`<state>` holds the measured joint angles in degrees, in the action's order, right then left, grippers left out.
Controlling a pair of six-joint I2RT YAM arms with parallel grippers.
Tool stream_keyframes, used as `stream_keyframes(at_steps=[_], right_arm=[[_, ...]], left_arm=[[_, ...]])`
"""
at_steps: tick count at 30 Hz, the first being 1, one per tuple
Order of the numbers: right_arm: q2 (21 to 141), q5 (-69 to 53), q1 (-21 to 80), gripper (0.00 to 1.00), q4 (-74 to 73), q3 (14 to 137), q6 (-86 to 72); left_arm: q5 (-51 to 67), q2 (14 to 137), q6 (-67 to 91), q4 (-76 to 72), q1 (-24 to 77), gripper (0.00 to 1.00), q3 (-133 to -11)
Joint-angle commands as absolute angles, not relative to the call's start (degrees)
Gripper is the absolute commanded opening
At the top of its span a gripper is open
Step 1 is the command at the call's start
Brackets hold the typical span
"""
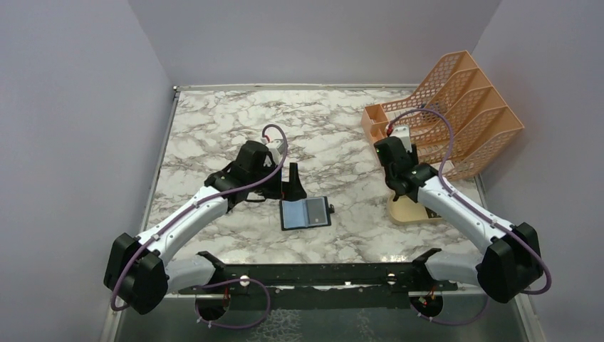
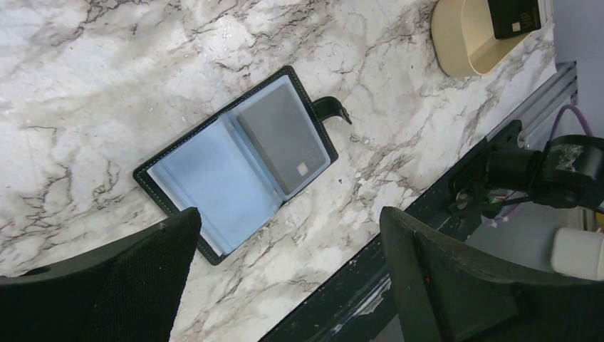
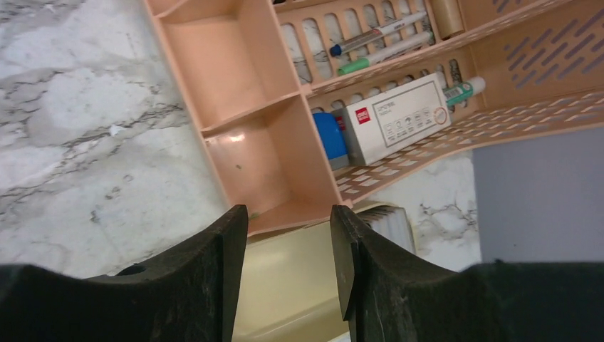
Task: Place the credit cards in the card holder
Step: Pick up the credit card from the storage box.
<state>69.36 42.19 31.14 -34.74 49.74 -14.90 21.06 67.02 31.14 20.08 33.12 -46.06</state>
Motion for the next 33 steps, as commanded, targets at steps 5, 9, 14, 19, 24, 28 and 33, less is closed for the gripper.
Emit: stream_keyframes(at_steps=[5, 9, 14, 19, 24, 28, 33], right_arm=[[72.4, 44.1, 23.9, 0.48, -26.2, 50.1, 0.9], [73.6, 44.5, 21.5, 0.48, -22.2, 48.6, 10.4], [76.1, 46.6, 20.9, 0.48, -22.3, 46.3, 16.5], [74.8, 42.3, 20.9, 0.48, -26.5, 43.3, 17.1], [72.4, 41.8, 20.9, 0.48, -29.2, 42.0, 17.2], [72.0, 41.3, 20.9, 0.48, -28.8, 40.0, 18.0], [69.0, 40.7, 20.9, 0.48, -28.6, 39.8, 18.1]], left_arm=[[14.0, 62.0, 20.0, 28.2, 33.2, 0.99, -49.6], [12.5, 59.2, 20.1, 27.3, 33.2, 0.99, -47.7], [11.3, 58.7, 19.6, 27.4, 34.0, 0.99, -47.7], [10.3, 58.6, 19.4, 27.8, 35.4, 0.99, -47.7], [10.2, 58.9, 19.4, 27.9, 36.0, 0.99, -47.7], [10.2, 58.9, 19.4, 27.9, 36.1, 0.99, -47.7], [9.9, 58.9, 19.3, 27.9, 36.5, 0.99, -47.8]])
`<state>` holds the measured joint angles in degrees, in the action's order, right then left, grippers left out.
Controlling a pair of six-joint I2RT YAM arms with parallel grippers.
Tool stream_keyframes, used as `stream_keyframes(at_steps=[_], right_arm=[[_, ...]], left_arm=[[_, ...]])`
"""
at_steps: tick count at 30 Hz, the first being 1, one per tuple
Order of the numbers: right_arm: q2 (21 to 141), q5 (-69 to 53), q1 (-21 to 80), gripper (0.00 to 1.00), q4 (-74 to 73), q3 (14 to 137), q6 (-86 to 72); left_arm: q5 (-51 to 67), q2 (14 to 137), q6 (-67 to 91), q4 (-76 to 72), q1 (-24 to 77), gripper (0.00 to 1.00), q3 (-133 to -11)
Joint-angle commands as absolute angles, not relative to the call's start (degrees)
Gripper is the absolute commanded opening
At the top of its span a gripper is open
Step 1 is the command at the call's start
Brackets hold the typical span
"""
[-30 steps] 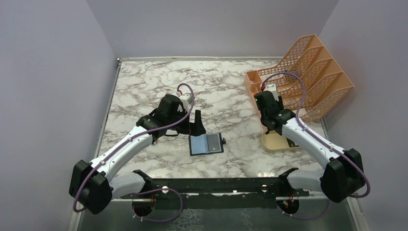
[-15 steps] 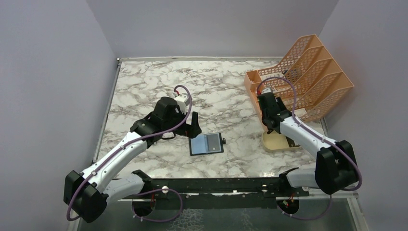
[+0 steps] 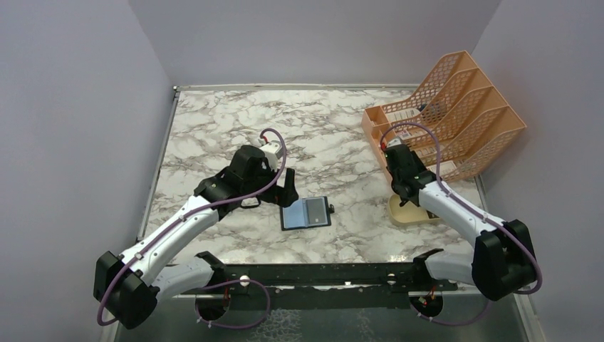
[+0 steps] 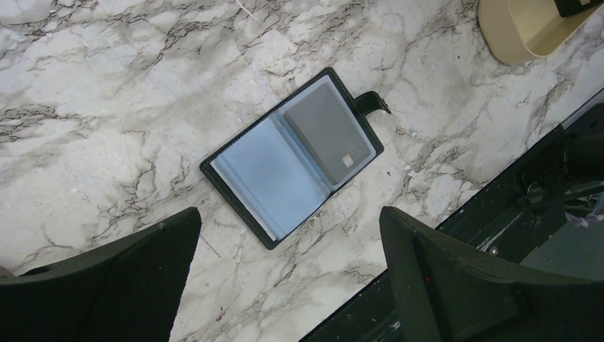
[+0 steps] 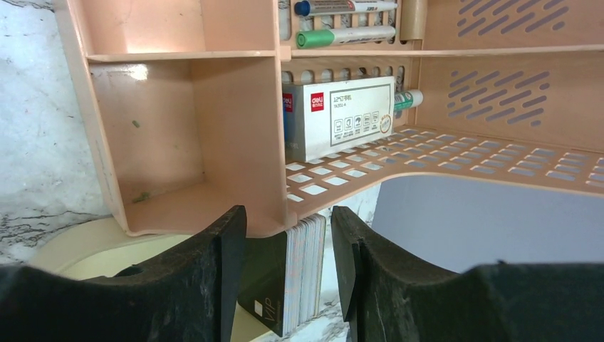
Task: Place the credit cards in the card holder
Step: Pick up the credit card from the storage box.
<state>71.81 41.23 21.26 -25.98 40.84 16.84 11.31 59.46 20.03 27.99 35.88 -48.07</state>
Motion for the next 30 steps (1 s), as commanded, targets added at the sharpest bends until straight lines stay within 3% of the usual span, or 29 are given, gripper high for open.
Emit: stream_keyframes(at_steps=[1, 13, 30], right_arm=[[68.3, 40.4, 20.9, 0.48, -28.6, 39.8, 18.2], [68.0, 38.7, 20.9, 0.49, -34.7, 38.7, 20.7], [73.2, 49.7, 20.9, 0.47, -33.3, 35.0, 24.1]], left_arm=[[9.8, 58.9, 19.3, 28.0, 36.7, 0.99, -47.8], [9.1, 57.8, 19.2, 28.1, 37.8, 0.99, -47.7], [7.1, 56.2, 18.7, 28.7, 40.3, 0.99, -47.8]])
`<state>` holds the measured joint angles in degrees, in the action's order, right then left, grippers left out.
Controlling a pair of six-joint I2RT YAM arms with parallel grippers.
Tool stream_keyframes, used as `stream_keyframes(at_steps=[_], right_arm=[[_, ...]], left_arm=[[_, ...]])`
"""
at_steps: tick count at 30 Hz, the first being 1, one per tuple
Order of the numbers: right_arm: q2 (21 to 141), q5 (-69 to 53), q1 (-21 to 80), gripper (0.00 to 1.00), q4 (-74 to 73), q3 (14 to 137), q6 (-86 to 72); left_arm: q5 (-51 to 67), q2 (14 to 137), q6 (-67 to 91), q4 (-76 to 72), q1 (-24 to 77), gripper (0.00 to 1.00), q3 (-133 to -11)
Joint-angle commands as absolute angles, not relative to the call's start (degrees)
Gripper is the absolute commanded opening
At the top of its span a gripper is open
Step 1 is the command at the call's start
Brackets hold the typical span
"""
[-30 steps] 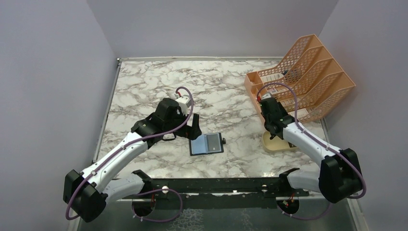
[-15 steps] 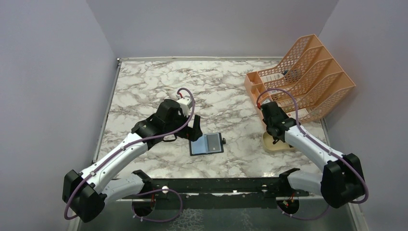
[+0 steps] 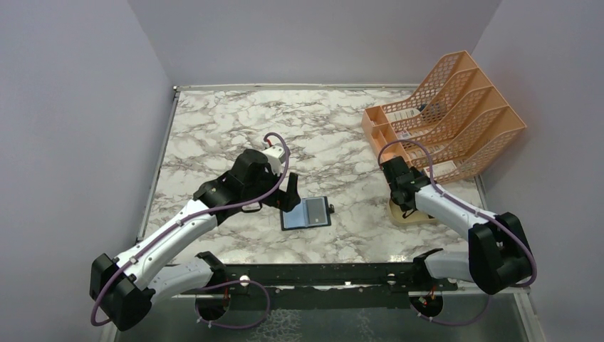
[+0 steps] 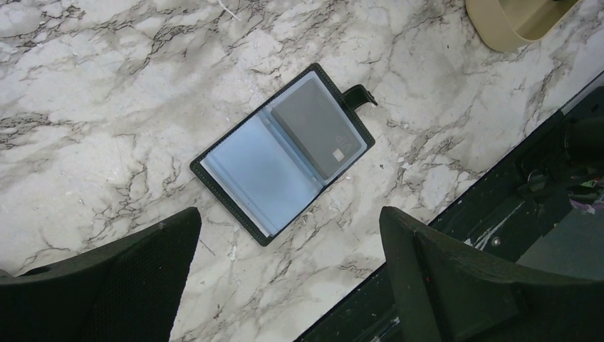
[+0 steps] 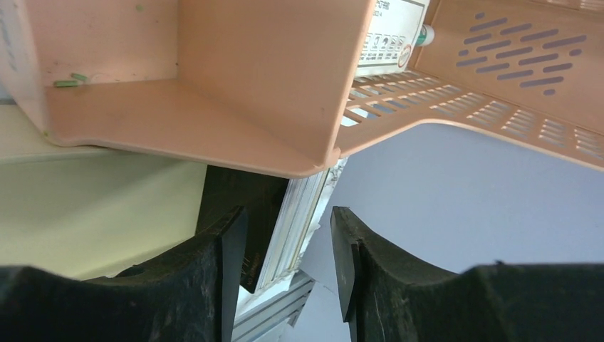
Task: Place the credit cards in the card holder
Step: Pick up the credit card from the storage box.
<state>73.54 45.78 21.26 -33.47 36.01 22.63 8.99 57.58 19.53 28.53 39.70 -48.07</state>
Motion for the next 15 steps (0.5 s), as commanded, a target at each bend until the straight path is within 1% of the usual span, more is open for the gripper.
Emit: stream_keyframes(at_steps=[1, 5, 15], right_arm=[[72.6, 49.4, 20.9, 0.46, -32.8, 34.7, 24.6], [71.6, 48.1, 20.9, 0.44, -31.3, 33.7, 25.7], [72.7, 47.1, 20.7, 0.43, -31.0, 33.9, 26.1]], left_arm=[[7.0, 56.0, 18.7, 28.8, 40.4, 0.99, -47.8], [6.5, 55.7, 18.6, 28.9, 40.6, 0.99, -47.9], [6.4, 55.5, 18.7, 28.9, 40.6, 0.99, -47.8]])
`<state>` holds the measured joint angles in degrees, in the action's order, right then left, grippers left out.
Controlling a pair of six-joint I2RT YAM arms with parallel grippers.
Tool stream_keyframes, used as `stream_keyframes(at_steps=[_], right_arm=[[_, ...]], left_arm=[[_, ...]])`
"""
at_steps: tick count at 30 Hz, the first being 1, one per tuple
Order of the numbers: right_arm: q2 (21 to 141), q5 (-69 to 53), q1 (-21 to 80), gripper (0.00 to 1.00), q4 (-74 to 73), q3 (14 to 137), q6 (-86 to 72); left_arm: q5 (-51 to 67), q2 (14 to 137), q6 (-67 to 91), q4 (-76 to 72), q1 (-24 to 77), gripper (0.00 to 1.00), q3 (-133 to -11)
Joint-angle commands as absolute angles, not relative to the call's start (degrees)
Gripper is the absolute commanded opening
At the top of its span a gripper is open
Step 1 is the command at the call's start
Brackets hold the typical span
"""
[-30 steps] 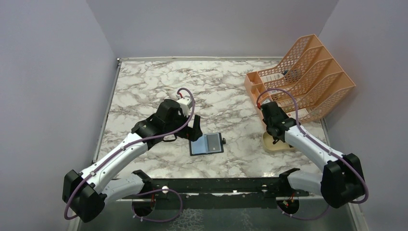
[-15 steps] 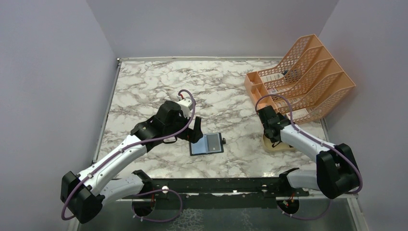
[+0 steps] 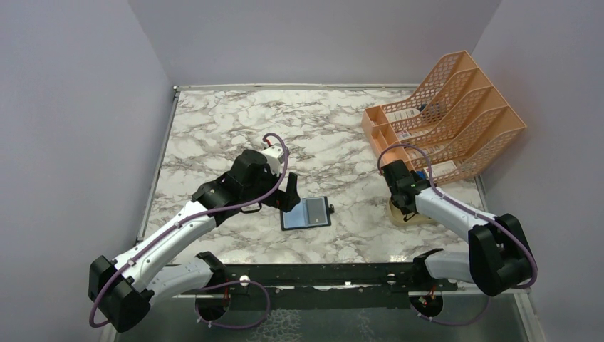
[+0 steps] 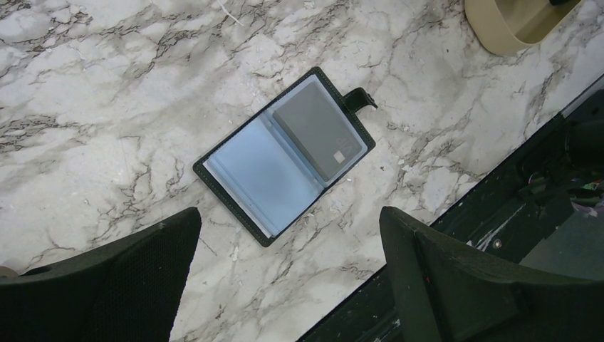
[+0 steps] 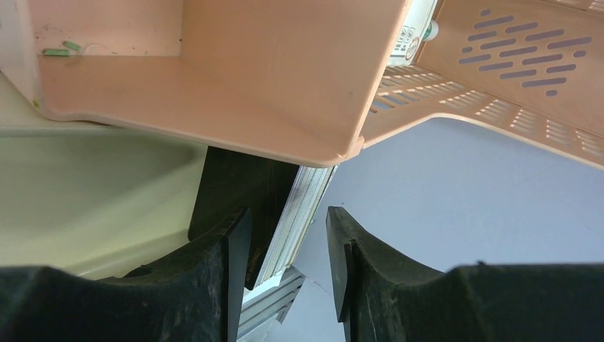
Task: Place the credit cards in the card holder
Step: Pick up the credit card from the storage box.
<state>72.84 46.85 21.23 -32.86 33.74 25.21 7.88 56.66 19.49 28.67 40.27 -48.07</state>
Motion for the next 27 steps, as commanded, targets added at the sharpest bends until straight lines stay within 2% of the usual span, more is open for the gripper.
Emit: stream_keyframes(at_steps=[1, 5, 15, 27], right_arm=[[72.7, 47.0, 20.5, 0.42, -31.1, 33.9, 26.1], [71.3, 46.9, 20.2, 0.37, -29.8, 33.3, 27.7], [70.2, 45.9, 19.9, 0.33, -29.5, 32.6, 28.9], [71.6, 44.4, 19.8, 0.40, -29.9, 31.7, 27.8]], left_arm=[[6.4, 55.5, 18.7, 28.9, 40.6, 0.99, -47.8], [6.4, 55.5, 18.7, 28.9, 40.6, 0.99, -47.8], [6.3, 54.7, 18.8, 28.9, 40.7, 0.99, -47.7], [6.2, 54.8, 18.6, 28.8, 41.9, 0.99, -47.8]])
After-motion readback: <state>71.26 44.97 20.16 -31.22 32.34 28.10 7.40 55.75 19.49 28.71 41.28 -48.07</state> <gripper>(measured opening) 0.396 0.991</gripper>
